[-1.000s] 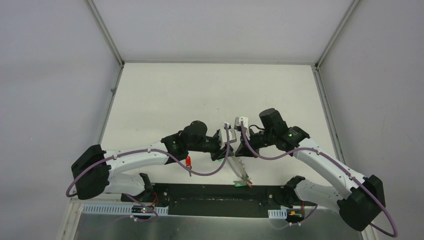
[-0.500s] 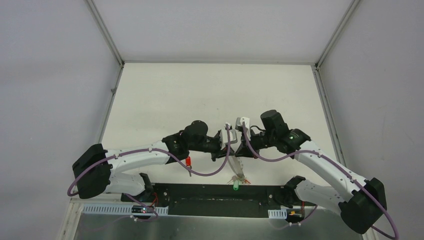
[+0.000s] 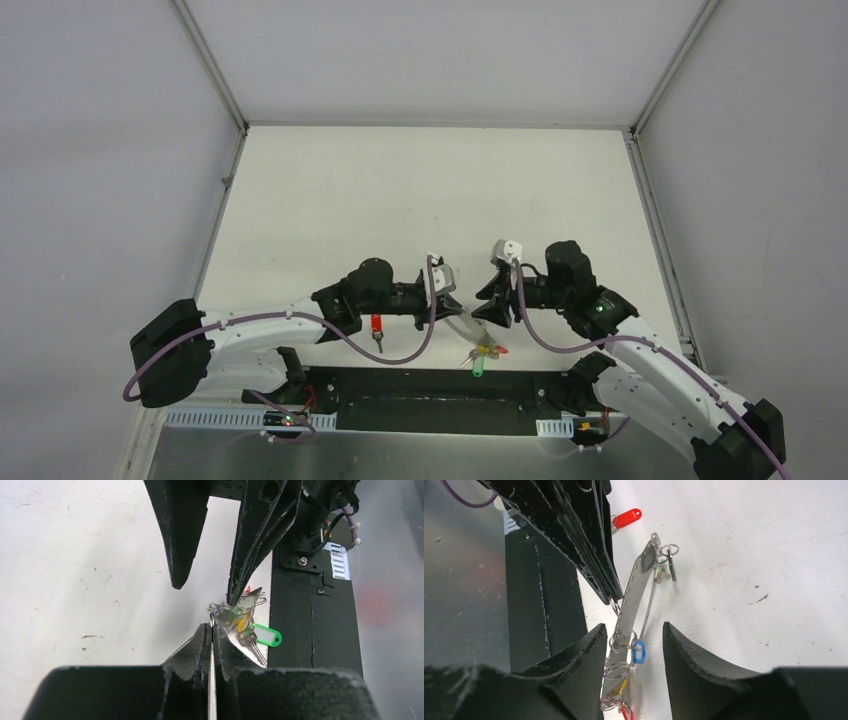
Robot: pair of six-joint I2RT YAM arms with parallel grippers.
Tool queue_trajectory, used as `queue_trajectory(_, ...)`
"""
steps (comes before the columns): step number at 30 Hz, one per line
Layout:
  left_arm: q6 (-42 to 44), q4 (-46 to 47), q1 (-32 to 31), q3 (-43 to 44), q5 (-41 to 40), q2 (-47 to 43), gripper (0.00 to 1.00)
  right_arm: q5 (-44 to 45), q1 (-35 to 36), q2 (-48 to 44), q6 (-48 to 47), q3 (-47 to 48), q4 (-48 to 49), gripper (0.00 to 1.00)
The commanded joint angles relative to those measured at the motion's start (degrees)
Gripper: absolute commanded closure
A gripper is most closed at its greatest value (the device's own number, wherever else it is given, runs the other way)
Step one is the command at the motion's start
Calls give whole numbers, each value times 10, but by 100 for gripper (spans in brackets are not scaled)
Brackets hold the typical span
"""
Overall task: Put the keys on the keyring
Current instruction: Adjust the keyring at the center of the board.
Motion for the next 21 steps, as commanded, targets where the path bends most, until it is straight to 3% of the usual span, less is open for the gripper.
queue_trajectory(1,-11,111,-7,-14,-5,-27,100,-3,-8,-53,48,-34,112,53)
queue_trajectory(7,6,157,-7,-35,5,-39,100,-42,-12,-83,32,-53,140,56)
queue_trajectory(15,32,224,-6,-66,10,-59,100,-113,-12,-78,32,-65,206,71)
queue_trajectory(21,35,235,-6,-71,14,-65,100,-138,-12,-62,35,-65,232,76)
